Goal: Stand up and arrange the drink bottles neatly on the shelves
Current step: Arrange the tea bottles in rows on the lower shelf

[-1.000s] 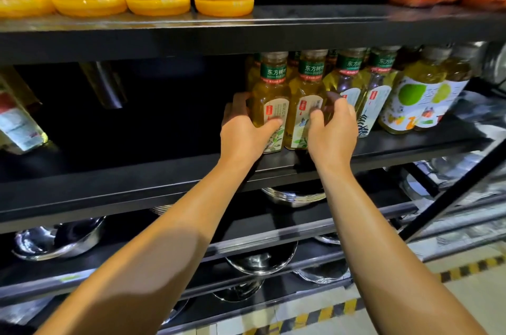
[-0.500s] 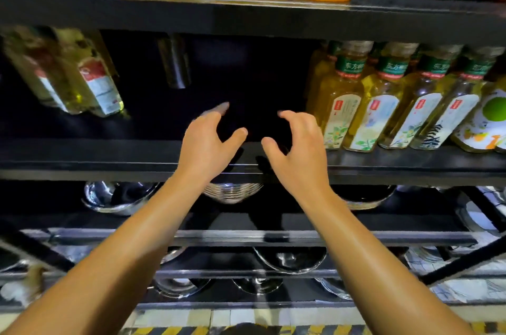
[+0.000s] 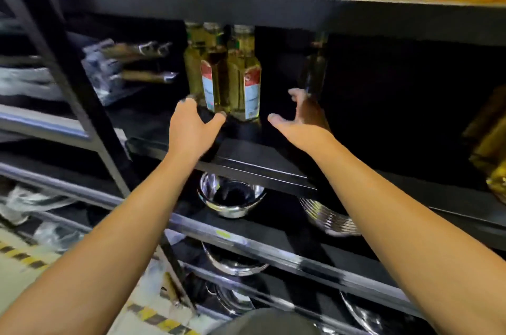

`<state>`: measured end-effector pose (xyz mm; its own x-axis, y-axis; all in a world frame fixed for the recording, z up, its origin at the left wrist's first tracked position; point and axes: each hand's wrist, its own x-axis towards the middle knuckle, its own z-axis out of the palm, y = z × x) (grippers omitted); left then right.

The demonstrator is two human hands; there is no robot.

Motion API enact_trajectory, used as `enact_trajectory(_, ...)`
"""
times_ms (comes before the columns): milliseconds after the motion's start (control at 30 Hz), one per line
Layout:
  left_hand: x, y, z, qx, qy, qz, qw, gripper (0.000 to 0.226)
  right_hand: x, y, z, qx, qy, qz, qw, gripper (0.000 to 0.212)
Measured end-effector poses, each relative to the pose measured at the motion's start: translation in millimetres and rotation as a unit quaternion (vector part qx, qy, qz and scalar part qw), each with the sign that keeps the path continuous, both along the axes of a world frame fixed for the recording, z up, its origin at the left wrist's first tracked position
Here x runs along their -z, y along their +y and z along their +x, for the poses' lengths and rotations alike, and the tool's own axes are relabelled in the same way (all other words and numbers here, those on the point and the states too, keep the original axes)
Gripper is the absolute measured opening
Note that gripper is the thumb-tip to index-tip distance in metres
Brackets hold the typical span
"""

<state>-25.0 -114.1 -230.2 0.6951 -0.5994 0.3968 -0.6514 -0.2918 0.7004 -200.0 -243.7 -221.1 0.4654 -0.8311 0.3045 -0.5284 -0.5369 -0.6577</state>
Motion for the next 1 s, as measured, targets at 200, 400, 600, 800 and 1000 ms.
enact_trajectory(200,-13,-31,63,0.031,-0.054,-0.021,0.998,0.064,-18,-5,68,0.030,-0.043,-0.046,0.998,0.083)
enact_trajectory(400,-33,-66,72,0.058,-0.034,0.003,0.998,0.056,-26,-14,107,0.050,-0.094,-0.023,0.994,0.084)
enact_trajectory(600,-30,-83,75,0.060,-0.007,0.011,0.998,0.052,-22,-8,97,0.050,-0.111,0.012,0.993,0.067)
enact_trajectory(800,-30,-76,51,0.128,0.041,0.003,0.991,0.052,-24,6,41,0.073,-0.111,0.006,0.991,0.062)
enact_trajectory(1000,-19,-60,-2,0.324,0.203,-0.046,0.923,0.055,-22,15,-42,0.102,-0.136,0.032,0.985,0.059)
